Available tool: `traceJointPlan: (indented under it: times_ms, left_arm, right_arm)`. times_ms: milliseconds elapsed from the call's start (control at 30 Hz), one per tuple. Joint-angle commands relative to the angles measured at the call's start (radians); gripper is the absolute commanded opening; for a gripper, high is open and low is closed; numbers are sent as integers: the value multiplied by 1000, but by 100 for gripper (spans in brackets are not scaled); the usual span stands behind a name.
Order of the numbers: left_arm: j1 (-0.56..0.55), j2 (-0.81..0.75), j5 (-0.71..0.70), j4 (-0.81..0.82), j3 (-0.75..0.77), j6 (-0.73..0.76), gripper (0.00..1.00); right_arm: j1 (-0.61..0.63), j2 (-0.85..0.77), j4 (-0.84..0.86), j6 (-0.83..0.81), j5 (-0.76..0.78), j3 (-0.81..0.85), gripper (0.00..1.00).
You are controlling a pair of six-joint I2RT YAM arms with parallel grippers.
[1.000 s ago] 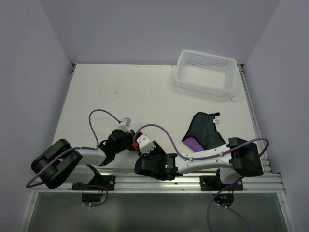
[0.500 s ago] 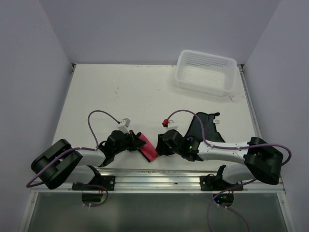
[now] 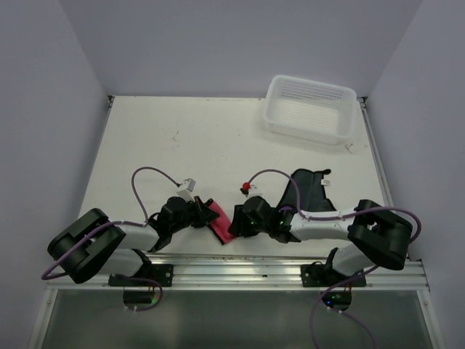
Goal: Roll the towels
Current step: Roll the towel
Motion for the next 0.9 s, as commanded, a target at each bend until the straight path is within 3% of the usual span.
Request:
traceJointPlan:
  times_ms: [0,67,100,233,467,667,867]
  left_arm:
    - [-4,41,-50,-177,-55,17,4]
    - [-6,43,-53,-180,-54,13,4]
    - [-4,41,-53,-183,-52,6,4]
    - [-4,38,-51,-191,-38,5,4]
    - [-3,15,-57,-258,25,22,5]
    - [5,41,-73,-370,188,127,9]
    - [100,115,-10,-393,276,174,9]
  right_arm:
    - [1,25,17,19,-29,-10,38]
    - [1,22,30,27,-36,-24,32]
    - [1,22,38,27,-38,-30,21]
    - [1,10,58,16,-56,-41,1]
    - [2,-66,-40,-53,16,-13,0]
    - [24,-118,-184,-192,149,25,0]
    - [105,-136,-241,-251,267,16,0]
